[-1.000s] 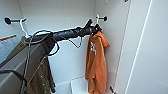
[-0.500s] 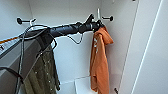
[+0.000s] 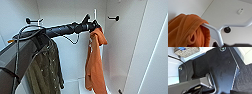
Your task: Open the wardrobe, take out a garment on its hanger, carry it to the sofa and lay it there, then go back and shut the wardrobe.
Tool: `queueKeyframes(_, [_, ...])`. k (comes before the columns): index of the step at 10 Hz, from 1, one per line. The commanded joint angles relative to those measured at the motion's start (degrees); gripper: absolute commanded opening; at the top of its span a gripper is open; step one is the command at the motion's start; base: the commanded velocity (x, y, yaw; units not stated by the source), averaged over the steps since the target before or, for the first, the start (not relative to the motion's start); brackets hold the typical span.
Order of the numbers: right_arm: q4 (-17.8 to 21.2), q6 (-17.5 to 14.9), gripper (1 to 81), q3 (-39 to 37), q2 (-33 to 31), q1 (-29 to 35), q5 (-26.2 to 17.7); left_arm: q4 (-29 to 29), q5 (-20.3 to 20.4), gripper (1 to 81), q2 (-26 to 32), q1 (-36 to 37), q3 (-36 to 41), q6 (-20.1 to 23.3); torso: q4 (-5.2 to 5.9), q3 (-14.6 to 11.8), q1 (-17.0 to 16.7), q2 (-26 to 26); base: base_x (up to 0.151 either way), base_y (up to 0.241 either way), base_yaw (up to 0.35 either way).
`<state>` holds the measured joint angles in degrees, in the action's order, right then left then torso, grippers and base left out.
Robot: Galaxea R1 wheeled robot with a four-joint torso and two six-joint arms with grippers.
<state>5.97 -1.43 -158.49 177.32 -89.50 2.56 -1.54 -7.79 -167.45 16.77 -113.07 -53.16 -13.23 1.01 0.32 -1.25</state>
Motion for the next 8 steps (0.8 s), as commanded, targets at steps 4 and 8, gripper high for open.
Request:
queueKeyframes(4, [0.62,0.02,81.1,0.56,0.34,2.44,-3.18,-2.86,4.63,1.0,2.81,12.71,2.76,1.75,0.00,0.00,0.00,0.00,0.000,0.000,0.000])
queueKeyframes(8, [0.71,0.11,81.1,0.65,0.34,2.53,-3.18,-2.86,4.63,1.0,2.91,11.83,3.55,1.75,2.31,0.02,0.00,0.00,0.000,0.000,0.000])
